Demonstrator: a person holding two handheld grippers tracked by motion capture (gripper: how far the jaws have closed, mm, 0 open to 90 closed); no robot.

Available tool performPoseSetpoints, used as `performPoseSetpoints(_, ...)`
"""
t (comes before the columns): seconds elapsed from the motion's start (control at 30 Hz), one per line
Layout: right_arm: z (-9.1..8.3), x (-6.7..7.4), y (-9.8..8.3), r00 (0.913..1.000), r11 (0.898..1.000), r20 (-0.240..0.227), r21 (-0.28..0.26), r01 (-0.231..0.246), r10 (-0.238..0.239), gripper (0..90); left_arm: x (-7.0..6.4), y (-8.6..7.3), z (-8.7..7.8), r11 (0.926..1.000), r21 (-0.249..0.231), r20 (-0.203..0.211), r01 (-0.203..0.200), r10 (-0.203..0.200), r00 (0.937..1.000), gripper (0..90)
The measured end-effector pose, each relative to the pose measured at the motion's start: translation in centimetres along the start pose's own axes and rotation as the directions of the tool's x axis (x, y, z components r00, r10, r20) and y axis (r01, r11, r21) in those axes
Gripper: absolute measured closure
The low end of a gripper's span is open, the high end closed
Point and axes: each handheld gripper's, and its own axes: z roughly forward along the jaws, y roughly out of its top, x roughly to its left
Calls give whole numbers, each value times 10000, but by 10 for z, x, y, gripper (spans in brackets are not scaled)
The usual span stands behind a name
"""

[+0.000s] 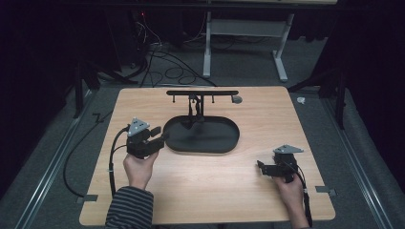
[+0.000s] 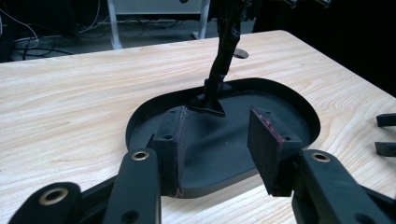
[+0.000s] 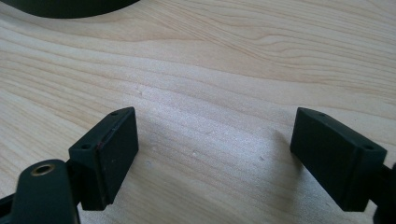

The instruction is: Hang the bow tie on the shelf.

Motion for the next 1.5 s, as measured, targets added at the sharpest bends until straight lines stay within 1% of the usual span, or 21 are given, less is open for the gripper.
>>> performPoseSetpoints(0.3,0,0,0,10000,10000,4,0,-3,3,163,2,-7,-7,9999,-58,-16,132,-132,9999,574)
performPoseSetpoints(0.5,0,0,0,10000,10000,2,-1,-2,2,163,5,-14,-10,9994,-3,-95,345,-345,9994,573)
performPoseSetpoints(0.57,0,0,0,10000,10000,5,2,3,-3,163,5,-15,-10,9994,-6,-125,348,-348,9993,573)
performPoseSetpoints(0.67,0,0,0,10000,10000,6,1,-5,5,163,7,-19,-13,9989,-52,-160,465,-465,9988,573)
performPoseSetpoints(0.77,0,0,0,10000,10000,4,0,-3,3,163,8,-21,-13,9987,-4,-184,508,-508,9985,573)
performPoseSetpoints(1.1,0,0,0,10000,10000,4,0,-5,5,163,15,-33,-19,9964,34,-333,841,-840,9959,570)
performPoseSetpoints(1.3,0,0,0,10000,10000,6,1,-5,5,163,17,-37,-21,9957,17,-378,929,-928,9950,568)
performPoseSetpoints(1.5,0,0,0,10000,10000,10,1,-9,9,163,20,-42,-20,9943,165,-409,1054,-1047,9937,568)
